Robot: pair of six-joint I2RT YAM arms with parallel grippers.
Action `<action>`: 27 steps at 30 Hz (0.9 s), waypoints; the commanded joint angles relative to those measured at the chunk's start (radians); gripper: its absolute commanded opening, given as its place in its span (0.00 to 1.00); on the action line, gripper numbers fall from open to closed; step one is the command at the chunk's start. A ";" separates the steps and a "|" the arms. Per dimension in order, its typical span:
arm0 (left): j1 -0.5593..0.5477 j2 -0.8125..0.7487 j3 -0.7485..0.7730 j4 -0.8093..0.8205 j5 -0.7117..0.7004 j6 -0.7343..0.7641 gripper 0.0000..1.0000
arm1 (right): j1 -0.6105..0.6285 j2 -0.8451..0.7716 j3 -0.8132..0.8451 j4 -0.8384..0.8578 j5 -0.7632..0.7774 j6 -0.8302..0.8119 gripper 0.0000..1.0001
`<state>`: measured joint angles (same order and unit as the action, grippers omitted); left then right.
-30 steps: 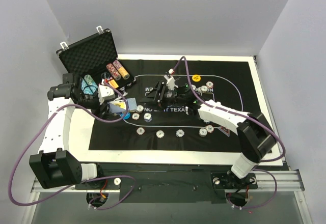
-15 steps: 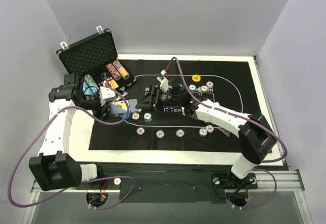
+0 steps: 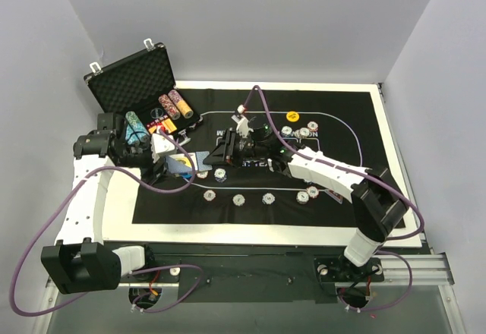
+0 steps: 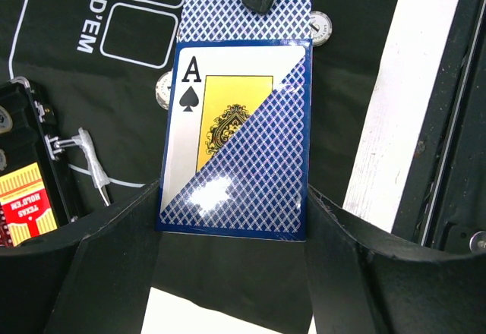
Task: Distribute texas hold em gaming equipment
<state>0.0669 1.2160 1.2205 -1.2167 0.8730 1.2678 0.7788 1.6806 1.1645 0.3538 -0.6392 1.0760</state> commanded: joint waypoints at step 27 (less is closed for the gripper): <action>-0.003 0.054 -0.266 0.223 -0.008 -0.030 0.00 | -0.088 -0.166 -0.152 -0.137 0.104 -0.115 0.36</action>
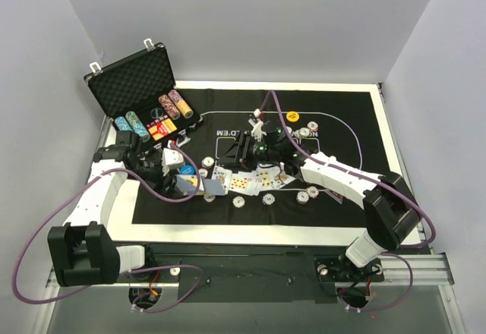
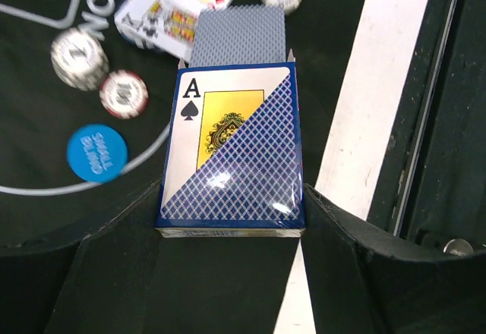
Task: Distribute texas hold em gaming equipment
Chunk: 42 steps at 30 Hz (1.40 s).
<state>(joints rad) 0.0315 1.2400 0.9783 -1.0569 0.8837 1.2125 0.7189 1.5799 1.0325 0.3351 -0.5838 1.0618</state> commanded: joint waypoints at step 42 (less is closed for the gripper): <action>0.174 -0.016 0.129 -0.325 0.314 0.373 0.00 | -0.093 -0.090 -0.006 -0.426 0.179 -0.324 0.56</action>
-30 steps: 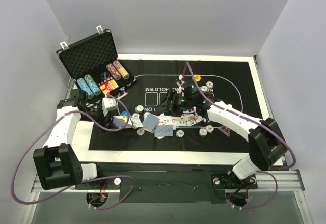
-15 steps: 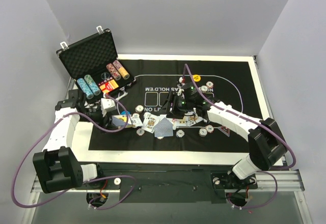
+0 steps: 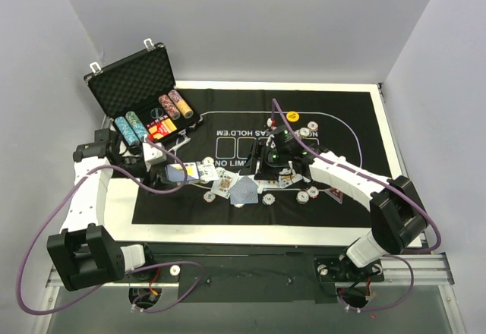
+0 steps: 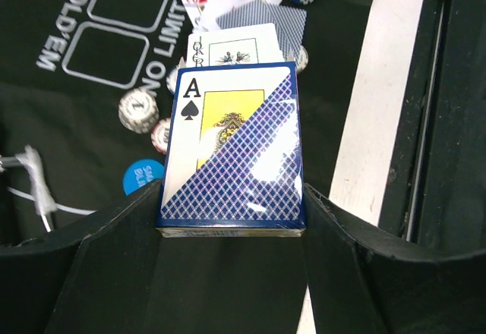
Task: Distribute texas hold em gaming equipment
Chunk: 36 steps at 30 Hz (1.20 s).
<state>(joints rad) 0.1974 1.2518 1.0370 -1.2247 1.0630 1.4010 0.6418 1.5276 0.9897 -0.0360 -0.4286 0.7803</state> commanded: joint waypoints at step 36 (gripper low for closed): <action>0.020 0.012 0.051 -0.369 0.256 0.322 0.00 | 0.098 -0.072 0.162 0.012 -0.061 -0.019 0.78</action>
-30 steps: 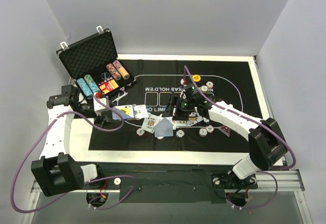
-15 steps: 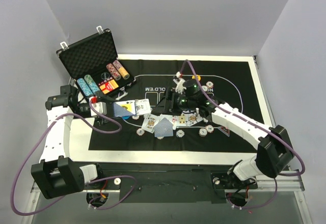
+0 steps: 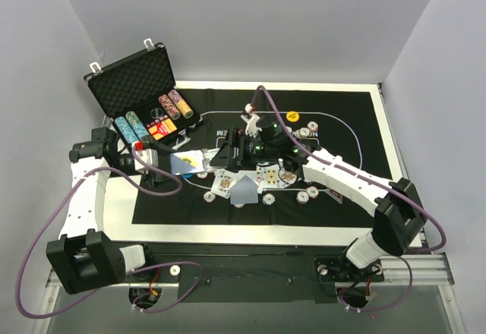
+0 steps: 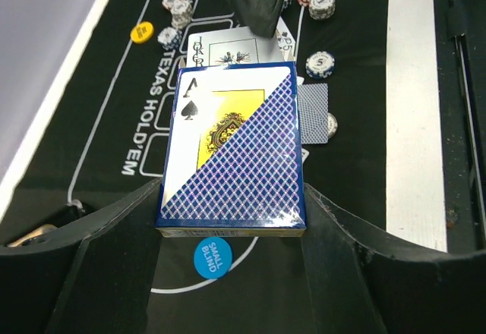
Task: Distribute texas hold em gaming equipment
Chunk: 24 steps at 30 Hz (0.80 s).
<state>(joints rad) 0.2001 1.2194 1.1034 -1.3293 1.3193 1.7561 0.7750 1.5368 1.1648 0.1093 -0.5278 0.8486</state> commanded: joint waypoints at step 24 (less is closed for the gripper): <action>-0.150 0.147 -0.011 0.295 -0.601 -1.067 0.92 | -0.201 -0.345 -0.154 -0.454 0.287 -0.221 0.89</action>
<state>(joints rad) 0.0368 1.3384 0.9680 -0.9756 0.7593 0.7746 0.5766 1.2167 0.9695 -0.2714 -0.3138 0.6712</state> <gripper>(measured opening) 0.918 0.889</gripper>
